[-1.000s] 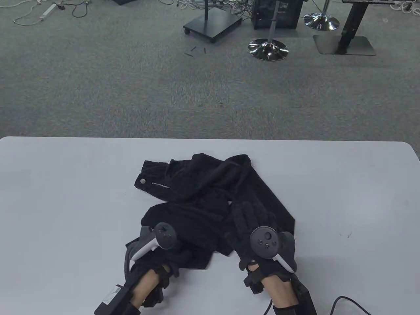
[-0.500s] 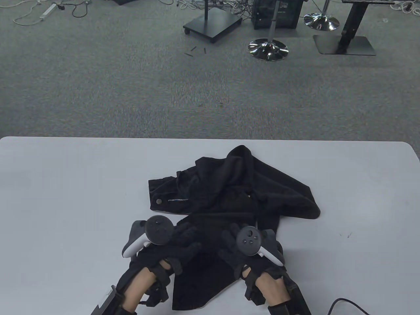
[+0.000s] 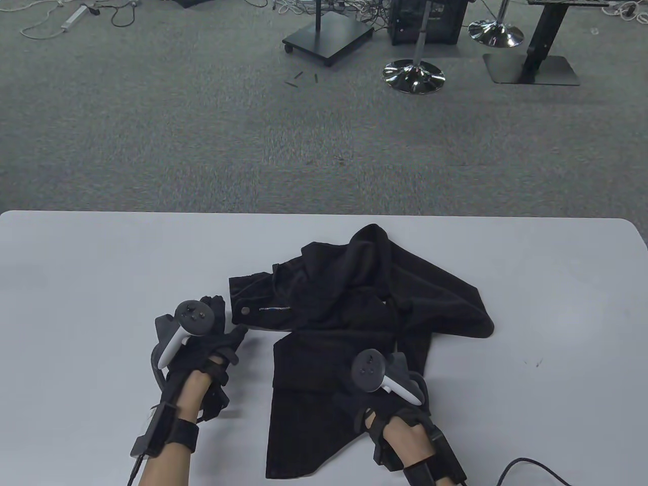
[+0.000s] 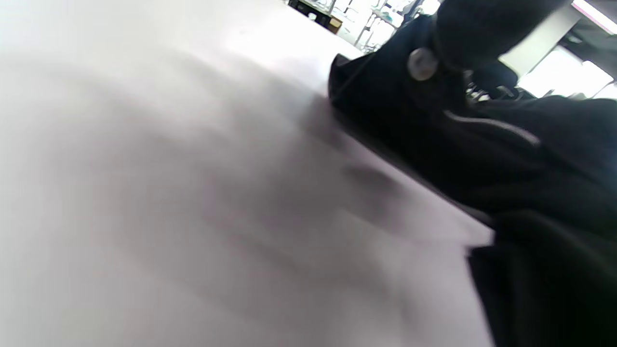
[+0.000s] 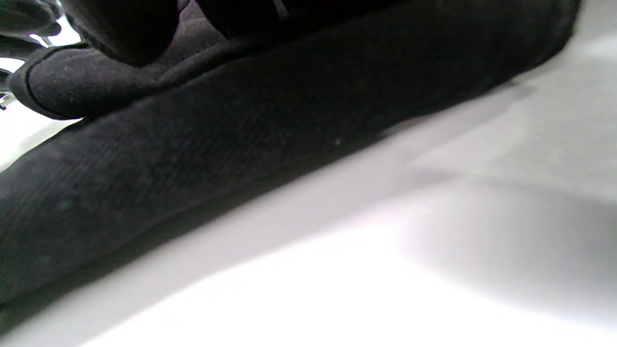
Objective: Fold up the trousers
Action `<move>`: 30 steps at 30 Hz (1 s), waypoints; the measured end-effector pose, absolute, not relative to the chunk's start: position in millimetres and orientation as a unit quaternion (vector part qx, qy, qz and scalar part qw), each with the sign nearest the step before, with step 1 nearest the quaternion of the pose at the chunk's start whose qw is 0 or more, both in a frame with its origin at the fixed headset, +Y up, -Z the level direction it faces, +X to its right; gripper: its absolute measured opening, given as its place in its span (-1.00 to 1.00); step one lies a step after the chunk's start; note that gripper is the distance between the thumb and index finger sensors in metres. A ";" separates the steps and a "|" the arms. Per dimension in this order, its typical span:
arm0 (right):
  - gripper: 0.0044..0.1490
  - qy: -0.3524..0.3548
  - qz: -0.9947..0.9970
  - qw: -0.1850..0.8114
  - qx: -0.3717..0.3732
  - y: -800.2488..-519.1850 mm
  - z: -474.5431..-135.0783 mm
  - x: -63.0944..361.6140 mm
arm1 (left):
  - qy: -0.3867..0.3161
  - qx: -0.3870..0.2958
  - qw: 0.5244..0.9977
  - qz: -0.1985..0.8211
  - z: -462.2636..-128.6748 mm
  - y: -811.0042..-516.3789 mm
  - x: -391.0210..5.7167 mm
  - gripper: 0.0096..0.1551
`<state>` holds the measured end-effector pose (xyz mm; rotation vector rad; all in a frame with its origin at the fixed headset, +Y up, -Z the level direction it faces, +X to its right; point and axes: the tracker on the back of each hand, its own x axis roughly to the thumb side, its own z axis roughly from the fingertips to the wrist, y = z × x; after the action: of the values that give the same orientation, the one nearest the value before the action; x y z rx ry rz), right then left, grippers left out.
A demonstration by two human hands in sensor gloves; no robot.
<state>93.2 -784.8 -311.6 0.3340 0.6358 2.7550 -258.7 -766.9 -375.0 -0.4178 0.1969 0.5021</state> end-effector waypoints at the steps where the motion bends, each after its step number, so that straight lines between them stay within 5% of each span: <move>1: -0.17 0.221 0.957 0.147 0.116 -784.8 -311.8 93.1 | 0.100 -0.210 0.940 0.252 -380.1 -770.2 -258.4 0.03; 9: -0.16 0.215 0.961 0.128 0.121 -783.4 -309.1 89.9 | 0.114 -0.198 0.940 0.255 -399.5 -782.1 -248.0 0.00; 15: -0.18 0.158 0.953 0.154 0.208 -765.5 -296.1 65.4 | 0.105 -0.152 0.940 0.287 -402.9 -783.7 -235.8 -0.29; 18: -0.18 0.185 0.949 0.143 0.211 -775.3 -294.1 56.1 | 0.095 -0.126 0.946 0.282 -401.4 -775.8 -235.5 -0.45; 30: -0.16 0.226 0.955 0.141 0.129 -783.2 -306.8 81.8 | 0.053 -0.008 0.955 0.291 -369.9 -705.0 -248.8 -0.49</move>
<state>81.8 -783.2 -306.8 0.3714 0.6514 2.7594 -248.8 -705.0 -369.9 -0.0154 0.1083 0.5908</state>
